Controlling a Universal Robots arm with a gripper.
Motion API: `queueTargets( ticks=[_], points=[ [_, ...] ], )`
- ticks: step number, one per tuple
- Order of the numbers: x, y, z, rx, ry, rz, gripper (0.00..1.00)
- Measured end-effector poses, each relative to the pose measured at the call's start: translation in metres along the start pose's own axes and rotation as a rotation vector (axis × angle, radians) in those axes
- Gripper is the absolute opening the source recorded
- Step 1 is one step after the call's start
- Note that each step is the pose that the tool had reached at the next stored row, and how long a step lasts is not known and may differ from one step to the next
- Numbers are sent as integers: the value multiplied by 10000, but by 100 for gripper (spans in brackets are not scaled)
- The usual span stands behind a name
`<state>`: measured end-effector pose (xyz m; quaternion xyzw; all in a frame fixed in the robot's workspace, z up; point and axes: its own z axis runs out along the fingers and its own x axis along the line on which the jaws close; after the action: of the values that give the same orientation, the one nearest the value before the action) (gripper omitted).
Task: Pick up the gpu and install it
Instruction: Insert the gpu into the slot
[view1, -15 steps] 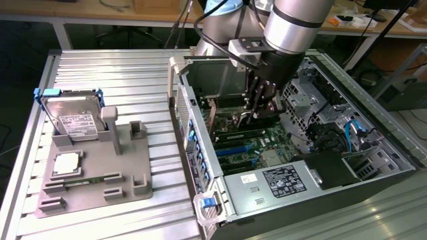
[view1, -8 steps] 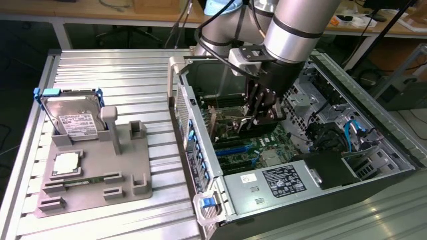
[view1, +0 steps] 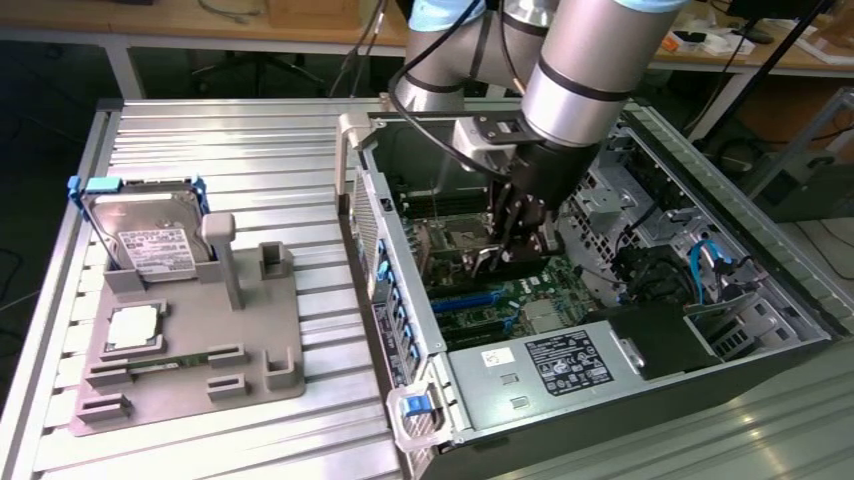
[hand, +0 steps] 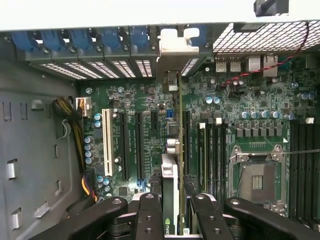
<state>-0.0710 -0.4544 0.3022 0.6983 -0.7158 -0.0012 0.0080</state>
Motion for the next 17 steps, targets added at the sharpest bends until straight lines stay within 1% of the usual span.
queueTargets(
  ticks=[5,11,17],
  points=[
    [-1,0,95,1,-1,-1,27],
    [-1,24,214,0,0,0,27],
    [-2,48,282,1,-2,2,27]
  ],
)
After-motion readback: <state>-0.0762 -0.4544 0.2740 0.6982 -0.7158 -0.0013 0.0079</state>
